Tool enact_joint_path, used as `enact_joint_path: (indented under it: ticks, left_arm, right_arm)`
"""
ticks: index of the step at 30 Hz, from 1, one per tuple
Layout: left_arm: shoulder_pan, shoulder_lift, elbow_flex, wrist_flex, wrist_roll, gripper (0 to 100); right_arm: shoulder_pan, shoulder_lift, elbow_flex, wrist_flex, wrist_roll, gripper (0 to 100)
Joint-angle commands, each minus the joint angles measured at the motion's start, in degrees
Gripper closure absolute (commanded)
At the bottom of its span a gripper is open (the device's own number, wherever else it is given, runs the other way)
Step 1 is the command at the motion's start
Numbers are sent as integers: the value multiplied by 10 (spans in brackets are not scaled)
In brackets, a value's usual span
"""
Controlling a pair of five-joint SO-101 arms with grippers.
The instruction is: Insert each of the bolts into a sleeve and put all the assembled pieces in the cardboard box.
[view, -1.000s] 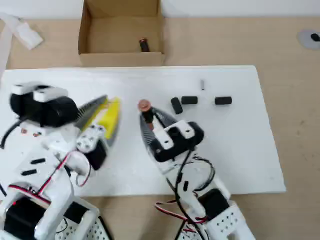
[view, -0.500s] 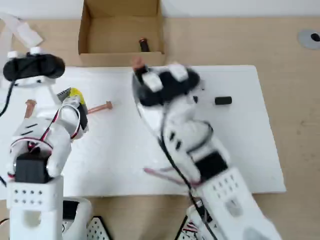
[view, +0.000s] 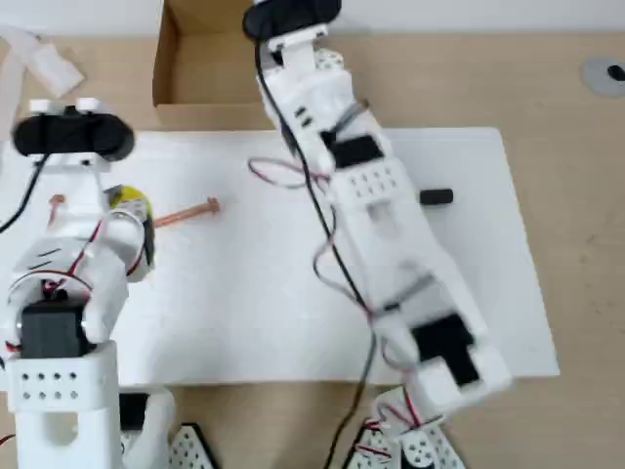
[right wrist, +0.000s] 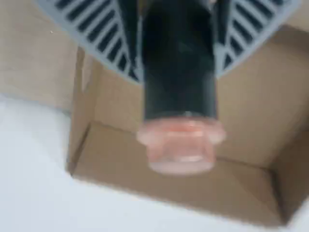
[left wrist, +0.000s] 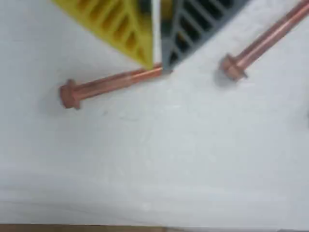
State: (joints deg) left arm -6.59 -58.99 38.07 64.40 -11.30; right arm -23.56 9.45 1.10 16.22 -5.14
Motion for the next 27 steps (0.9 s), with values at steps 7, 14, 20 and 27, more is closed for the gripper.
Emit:
enact_joint_path:
  ticks: [7,14,20,27]
  left_arm:
    - [-19,1,0,2,-3,993]
    - [-18,1,0,2,-2,993]
    - [-18,1,0,2,-2,993]
    - [-19,1,0,2,0,993]
  right_arm:
    - [37,284,-327,-6,-17,989]
    - [51,448,-553,74,-45,987]
    - [51,575,-713,135,-44,986]
    - [51,676,-819,171,-33,966]
